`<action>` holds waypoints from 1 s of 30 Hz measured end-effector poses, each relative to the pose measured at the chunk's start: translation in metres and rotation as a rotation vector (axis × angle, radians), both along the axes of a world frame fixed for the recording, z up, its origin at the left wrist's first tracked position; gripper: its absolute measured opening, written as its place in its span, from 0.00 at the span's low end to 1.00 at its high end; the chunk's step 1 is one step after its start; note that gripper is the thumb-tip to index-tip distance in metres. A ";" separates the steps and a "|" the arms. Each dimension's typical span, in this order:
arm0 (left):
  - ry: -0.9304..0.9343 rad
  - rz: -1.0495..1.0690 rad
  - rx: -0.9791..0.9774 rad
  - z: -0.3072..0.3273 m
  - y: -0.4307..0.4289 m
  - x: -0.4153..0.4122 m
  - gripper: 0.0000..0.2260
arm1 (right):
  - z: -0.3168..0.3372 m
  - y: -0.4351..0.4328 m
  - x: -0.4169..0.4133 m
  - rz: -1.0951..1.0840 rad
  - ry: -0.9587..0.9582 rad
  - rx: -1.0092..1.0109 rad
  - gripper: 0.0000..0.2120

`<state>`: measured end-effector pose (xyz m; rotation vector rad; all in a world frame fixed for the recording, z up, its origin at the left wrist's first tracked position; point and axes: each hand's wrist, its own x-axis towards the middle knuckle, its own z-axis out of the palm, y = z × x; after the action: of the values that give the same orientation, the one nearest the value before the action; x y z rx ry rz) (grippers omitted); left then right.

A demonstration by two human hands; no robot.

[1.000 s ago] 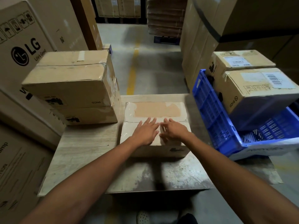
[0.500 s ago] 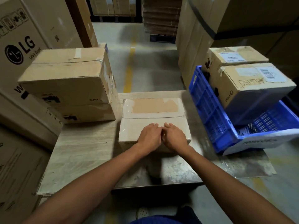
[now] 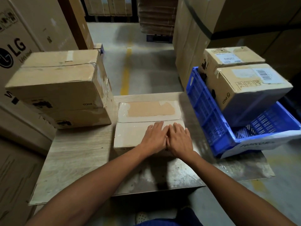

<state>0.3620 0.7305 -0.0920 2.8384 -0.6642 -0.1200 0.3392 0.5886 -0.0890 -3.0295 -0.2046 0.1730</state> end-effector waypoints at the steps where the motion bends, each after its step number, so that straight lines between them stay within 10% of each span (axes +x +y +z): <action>1: -0.003 0.012 -0.009 0.001 -0.001 0.005 0.25 | 0.001 -0.001 0.006 0.014 0.017 0.010 0.29; 25: 0.076 0.127 0.005 -0.002 0.008 0.047 0.25 | -0.008 -0.019 0.066 0.102 0.116 0.090 0.30; 30: 0.046 0.591 0.065 -0.005 0.049 0.041 0.26 | -0.004 -0.017 0.058 -0.217 0.112 0.315 0.43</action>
<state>0.4030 0.7795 -0.0974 2.9468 0.2052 -0.1065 0.3975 0.5720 -0.0932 -2.6945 0.0985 0.2642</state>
